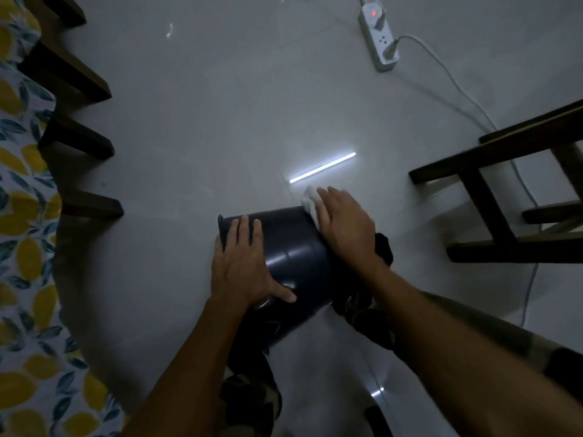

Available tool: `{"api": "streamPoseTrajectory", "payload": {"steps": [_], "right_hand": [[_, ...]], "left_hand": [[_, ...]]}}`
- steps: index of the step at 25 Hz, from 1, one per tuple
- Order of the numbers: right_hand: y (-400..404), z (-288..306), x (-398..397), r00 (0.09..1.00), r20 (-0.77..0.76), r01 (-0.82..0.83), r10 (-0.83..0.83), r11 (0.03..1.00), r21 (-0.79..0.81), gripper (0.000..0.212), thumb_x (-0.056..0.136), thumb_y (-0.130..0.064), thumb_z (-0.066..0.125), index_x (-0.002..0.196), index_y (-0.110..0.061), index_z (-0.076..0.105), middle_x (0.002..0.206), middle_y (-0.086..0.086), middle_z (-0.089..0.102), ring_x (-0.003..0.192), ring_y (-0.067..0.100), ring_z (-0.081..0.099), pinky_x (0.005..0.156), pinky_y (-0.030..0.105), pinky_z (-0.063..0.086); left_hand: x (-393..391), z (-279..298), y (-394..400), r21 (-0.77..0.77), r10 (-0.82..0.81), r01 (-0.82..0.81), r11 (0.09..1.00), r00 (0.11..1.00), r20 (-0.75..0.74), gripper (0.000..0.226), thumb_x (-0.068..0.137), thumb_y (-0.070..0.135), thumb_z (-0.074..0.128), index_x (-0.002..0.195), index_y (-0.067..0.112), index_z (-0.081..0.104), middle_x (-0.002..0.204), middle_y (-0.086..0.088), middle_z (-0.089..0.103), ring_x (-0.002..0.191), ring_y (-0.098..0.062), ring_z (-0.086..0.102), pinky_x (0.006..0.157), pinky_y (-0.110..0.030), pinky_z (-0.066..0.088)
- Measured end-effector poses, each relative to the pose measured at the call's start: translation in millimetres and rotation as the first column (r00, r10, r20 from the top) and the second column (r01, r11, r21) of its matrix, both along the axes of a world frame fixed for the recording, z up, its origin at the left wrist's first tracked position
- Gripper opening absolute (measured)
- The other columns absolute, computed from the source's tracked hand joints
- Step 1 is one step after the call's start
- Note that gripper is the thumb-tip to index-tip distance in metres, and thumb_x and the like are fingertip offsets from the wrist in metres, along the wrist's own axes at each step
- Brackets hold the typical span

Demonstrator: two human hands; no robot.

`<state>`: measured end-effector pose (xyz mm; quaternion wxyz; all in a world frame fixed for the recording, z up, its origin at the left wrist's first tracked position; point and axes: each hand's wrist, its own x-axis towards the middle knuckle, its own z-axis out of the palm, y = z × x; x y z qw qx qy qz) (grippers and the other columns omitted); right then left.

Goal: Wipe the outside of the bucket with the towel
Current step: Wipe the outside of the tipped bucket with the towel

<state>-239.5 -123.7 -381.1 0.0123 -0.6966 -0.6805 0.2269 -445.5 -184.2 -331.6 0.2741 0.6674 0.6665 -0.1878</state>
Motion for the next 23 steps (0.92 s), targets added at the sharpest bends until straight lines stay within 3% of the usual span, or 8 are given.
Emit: {"api": "streamPoseTrajectory", "payload": {"steps": [2,5,8,13,15,17,19,23], "right_hand": [[-82.7,12.0,-5.9,0.999,-0.031,-0.023,0.025,0.998,0.054,0.05,0.109,-0.04,0.034,0.156,-0.024,0.043,0.164,0.005,0.039,0.155,0.028,0.03,0.125,0.044,0.027],[-150.8,20.1,-21.2,0.979,-0.146,-0.129,0.142,0.987,0.093,0.053,0.108,-0.035,0.04,0.16,-0.023,0.036,0.17,0.004,0.027,0.16,0.028,0.014,0.128,0.044,0.015],[-69.6,10.0,-26.7,0.968,-0.101,-0.217,0.228,0.97,0.112,0.05,0.106,-0.036,0.04,0.153,-0.022,0.047,0.158,0.007,0.048,0.15,0.031,0.039,0.119,0.045,0.035],[41.3,1.3,-49.3,0.996,-0.024,0.084,-0.087,0.992,-0.093,0.049,0.101,-0.052,0.03,0.125,-0.026,0.065,0.116,0.006,0.074,0.106,0.031,0.069,0.089,0.041,0.049],[-2.7,8.7,-51.3,0.993,-0.073,0.102,-0.098,0.993,0.063,0.04,0.106,-0.043,0.038,0.131,-0.024,0.063,0.123,0.003,0.071,0.116,0.025,0.066,0.097,0.039,0.051],[-81.4,23.3,-49.9,0.989,-0.145,0.056,-0.039,0.992,0.11,0.044,0.108,-0.037,0.041,0.149,-0.022,0.051,0.152,0.002,0.055,0.146,0.023,0.045,0.121,0.039,0.035],[-122.5,27.8,-47.4,0.988,-0.155,-0.004,0.021,0.994,0.11,0.048,0.109,-0.038,0.039,0.155,-0.025,0.044,0.162,0.002,0.043,0.155,0.023,0.03,0.126,0.043,0.024],[-20.5,-0.6,-21.1,0.982,-0.05,0.183,-0.182,0.983,0.025,0.047,0.108,-0.044,0.033,0.146,-0.026,0.053,0.141,0.007,0.062,0.132,0.03,0.056,0.109,0.05,0.044]], "left_hand": [[-1.4,-3.8,2.2,-0.005,0.004,-0.004,1.0,1.0,0.011,0.165,0.035,0.097,0.063,0.16,0.011,0.0,0.169,-0.012,-0.001,0.156,-0.03,0.001,0.124,-0.053,0.009],[-1.1,-4.0,-1.6,0.007,-0.031,0.031,0.999,1.0,0.001,0.165,0.036,0.099,0.06,0.16,0.009,0.001,0.169,-0.014,-0.001,0.156,-0.03,0.003,0.124,-0.054,0.01],[-1.5,-3.6,-2.4,0.013,-0.033,0.033,0.999,0.999,-0.017,0.164,0.036,0.1,0.06,0.16,0.01,0.002,0.169,-0.013,0.0,0.156,-0.029,0.002,0.124,-0.054,0.007],[2.7,3.2,3.8,-0.028,-0.016,0.015,0.999,1.0,-0.025,0.165,0.035,0.098,0.063,0.16,0.011,-0.001,0.169,-0.012,-0.001,0.156,-0.029,0.001,0.124,-0.056,0.007],[-1.6,-2.4,12.2,-0.041,-0.003,0.003,0.999,1.0,-0.008,0.166,0.034,0.097,0.065,0.16,0.012,-0.003,0.169,-0.012,-0.003,0.156,-0.028,-0.001,0.124,-0.056,0.006],[-2.9,-5.3,10.6,-0.042,-0.003,0.004,0.999,1.0,0.013,0.166,0.034,0.098,0.064,0.16,0.012,-0.002,0.169,-0.012,-0.002,0.156,-0.029,0.0,0.124,-0.056,0.007],[-2.1,-6.8,3.5,-0.009,-0.025,0.025,1.0,1.0,0.002,0.164,0.037,0.099,0.061,0.161,0.01,0.0,0.169,-0.013,-0.001,0.156,-0.03,0.002,0.124,-0.056,0.01],[-1.3,-6.5,5.5,-0.007,-0.052,0.052,0.999,0.999,0.0,0.165,0.035,0.101,0.058,0.16,0.01,-0.001,0.169,-0.012,-0.001,0.156,-0.03,0.002,0.124,-0.056,0.008]]}}
